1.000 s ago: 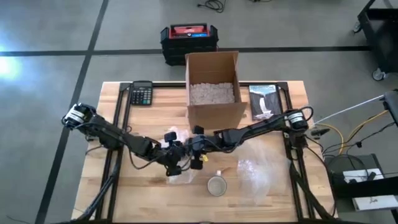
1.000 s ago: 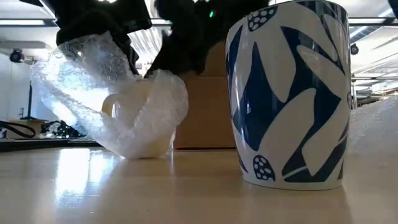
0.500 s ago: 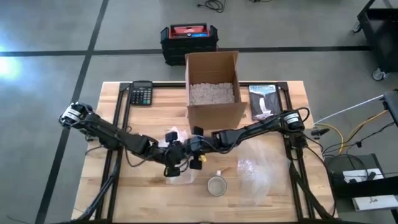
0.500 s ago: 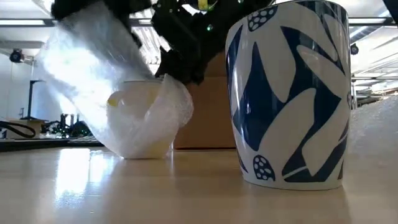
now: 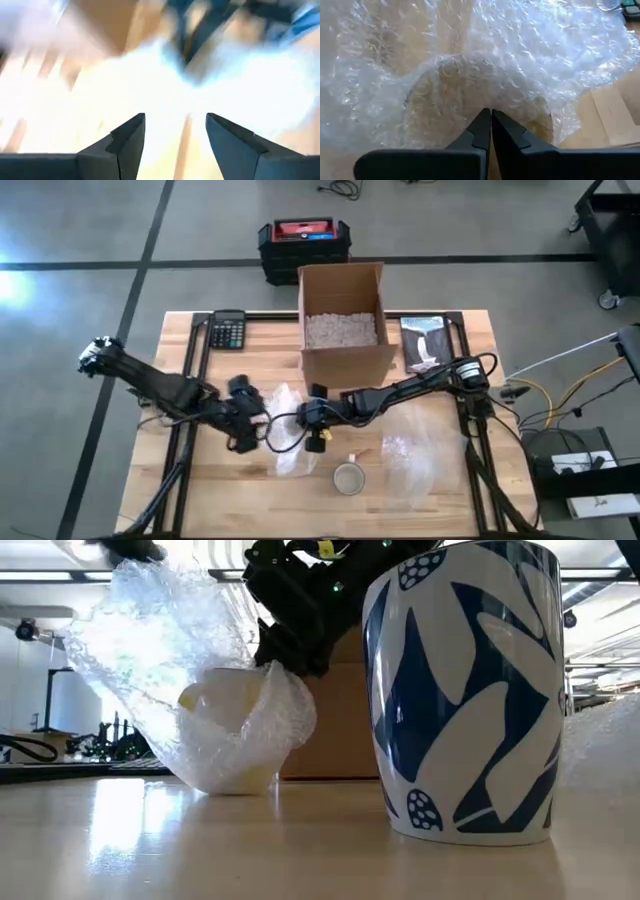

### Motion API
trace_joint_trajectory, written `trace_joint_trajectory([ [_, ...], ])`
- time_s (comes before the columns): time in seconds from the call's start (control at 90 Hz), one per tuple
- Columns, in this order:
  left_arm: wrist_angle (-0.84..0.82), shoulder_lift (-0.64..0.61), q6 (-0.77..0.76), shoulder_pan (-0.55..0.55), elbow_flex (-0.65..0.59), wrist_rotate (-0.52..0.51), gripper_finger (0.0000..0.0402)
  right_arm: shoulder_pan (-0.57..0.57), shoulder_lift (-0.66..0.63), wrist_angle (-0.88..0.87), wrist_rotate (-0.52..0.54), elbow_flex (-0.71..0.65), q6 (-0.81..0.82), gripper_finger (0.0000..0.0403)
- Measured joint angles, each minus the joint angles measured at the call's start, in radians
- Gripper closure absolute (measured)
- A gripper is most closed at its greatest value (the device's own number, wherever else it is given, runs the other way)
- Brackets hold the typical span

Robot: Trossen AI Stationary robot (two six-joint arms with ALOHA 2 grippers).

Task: Wrap mug
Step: Wrap the yellow mug in bubble wrap

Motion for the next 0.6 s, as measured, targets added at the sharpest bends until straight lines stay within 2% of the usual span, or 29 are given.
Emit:
trace_joint_trajectory([
  [0.089, -0.066, -0.037, -0.111, -0.028, -0.067, 0.008, 0.0236, 0.000, 0.000, 0.000, 0.000, 0.000, 0.000, 0.0401],
  [0.178, 0.043, -0.057, -0.133, -0.046, -0.174, 0.013, 0.0269, 0.000, 0.001, 0.000, 0.000, 0.000, 0.000, 0.0401],
  [0.278, 0.328, -0.050, -0.051, -0.047, -0.297, 0.024, 0.0324, 0.000, 0.001, 0.002, -0.001, -0.001, 0.000, 0.0401],
  [0.389, 0.747, -0.013, 0.137, -0.037, -0.397, -0.015, 0.0386, 0.000, 0.001, 0.005, -0.001, -0.001, 0.002, 0.0401],
  [0.5, 1.098, 0.053, 0.280, -0.003, -0.459, -0.025, 0.0392, 0.000, 0.001, 0.015, -0.002, -0.002, 0.003, 0.0401],
  [0.6, 1.172, 0.135, 0.303, 0.036, -0.472, 0.001, 0.0399, 0.001, 0.002, 0.024, -0.002, -0.002, 0.003, 0.0401],
])
